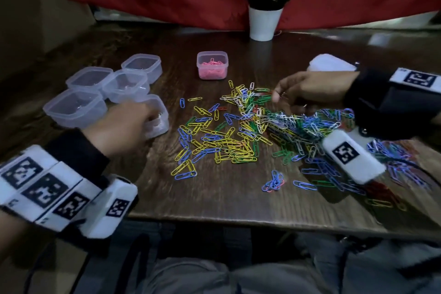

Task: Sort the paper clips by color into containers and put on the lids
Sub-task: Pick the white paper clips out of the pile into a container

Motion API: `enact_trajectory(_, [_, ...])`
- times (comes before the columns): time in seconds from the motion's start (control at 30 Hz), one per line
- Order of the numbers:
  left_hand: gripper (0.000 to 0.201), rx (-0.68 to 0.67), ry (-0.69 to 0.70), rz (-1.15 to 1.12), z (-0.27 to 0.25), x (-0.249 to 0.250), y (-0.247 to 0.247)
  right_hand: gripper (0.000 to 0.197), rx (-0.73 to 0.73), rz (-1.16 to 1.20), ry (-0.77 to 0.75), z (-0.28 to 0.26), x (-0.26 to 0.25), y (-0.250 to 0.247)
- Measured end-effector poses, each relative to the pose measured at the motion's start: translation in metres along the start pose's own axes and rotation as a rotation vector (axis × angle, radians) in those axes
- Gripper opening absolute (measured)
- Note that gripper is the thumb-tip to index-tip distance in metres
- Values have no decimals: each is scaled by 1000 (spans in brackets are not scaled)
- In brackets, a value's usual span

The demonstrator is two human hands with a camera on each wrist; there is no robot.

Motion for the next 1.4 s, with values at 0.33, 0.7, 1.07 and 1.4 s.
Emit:
enact_trajectory(0.33, [48,-25,147,160,19,66,11,13,181,-744,-30,-10,7,-4])
enact_trajectory(0.7, [31,-201,180,38,113,118,59,11,29,-752,-90,41,-3,15])
enact_trajectory(1.07, [6,-270,145,-316,116,99,49,18,-170,166,-67,20,35,3])
enact_trajectory(1.4, [8,-381,-225,-1364,70,119,55,25,-155,734,-51,-7,21,21])
Point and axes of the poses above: each hand's wrist, its own z-axis towards the middle knuckle, its own y-axis out of the palm, x = y × z, the point moved 3 cm from there along z, towards the middle knuckle, and after that the axes turned 10 degrees about -z, right-handed, at the moved point
